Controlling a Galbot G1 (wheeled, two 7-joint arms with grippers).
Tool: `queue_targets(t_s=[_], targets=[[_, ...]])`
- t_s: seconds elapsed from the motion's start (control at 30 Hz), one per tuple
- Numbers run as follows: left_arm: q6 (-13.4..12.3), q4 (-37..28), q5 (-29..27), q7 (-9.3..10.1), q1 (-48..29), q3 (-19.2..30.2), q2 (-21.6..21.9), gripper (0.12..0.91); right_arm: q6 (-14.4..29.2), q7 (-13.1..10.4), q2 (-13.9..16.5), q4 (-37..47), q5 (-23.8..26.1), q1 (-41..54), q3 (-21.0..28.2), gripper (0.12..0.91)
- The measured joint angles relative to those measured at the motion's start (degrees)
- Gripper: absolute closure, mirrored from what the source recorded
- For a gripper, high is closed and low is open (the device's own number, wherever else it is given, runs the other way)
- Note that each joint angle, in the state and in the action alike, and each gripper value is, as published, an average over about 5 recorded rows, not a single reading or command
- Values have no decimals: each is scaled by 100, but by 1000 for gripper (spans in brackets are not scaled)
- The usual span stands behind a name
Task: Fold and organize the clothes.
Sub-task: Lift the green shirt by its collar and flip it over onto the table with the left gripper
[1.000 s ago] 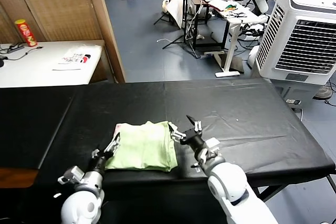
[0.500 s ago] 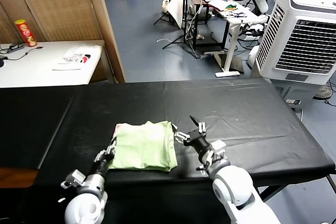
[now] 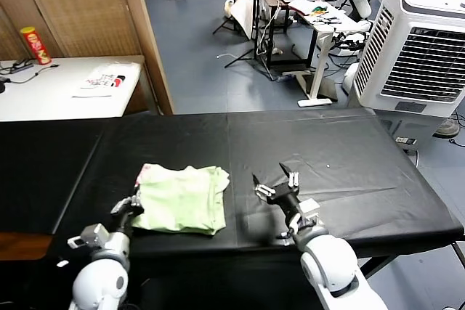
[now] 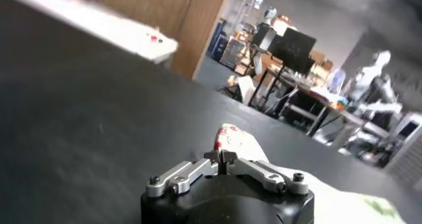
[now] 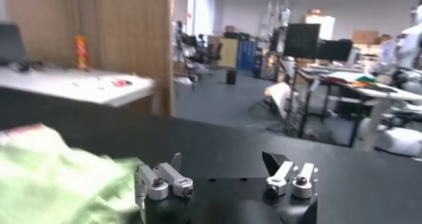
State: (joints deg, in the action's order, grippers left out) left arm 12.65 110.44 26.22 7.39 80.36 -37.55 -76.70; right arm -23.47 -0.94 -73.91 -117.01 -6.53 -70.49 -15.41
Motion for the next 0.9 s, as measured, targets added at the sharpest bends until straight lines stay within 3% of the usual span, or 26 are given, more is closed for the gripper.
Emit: queue_targets(t_s=[0.2, 0.53, 0.7, 0.9], targets=[[56, 11, -531, -23, 74, -358, 683, 890, 15, -3, -24, 23, 90, -37, -63, 227], [294, 142, -771, 14, 268, -1257, 1973, 890, 16, -10, -136, 22, 141, -53, -34, 227], [543, 518, -930, 162, 394, -1364, 2104, 890, 31, -5, -142, 2, 158, -121, -47, 227], [956, 1275, -763, 543, 426, -855, 1826, 890, 58, 0, -107, -70, 171, -239, -131, 227]])
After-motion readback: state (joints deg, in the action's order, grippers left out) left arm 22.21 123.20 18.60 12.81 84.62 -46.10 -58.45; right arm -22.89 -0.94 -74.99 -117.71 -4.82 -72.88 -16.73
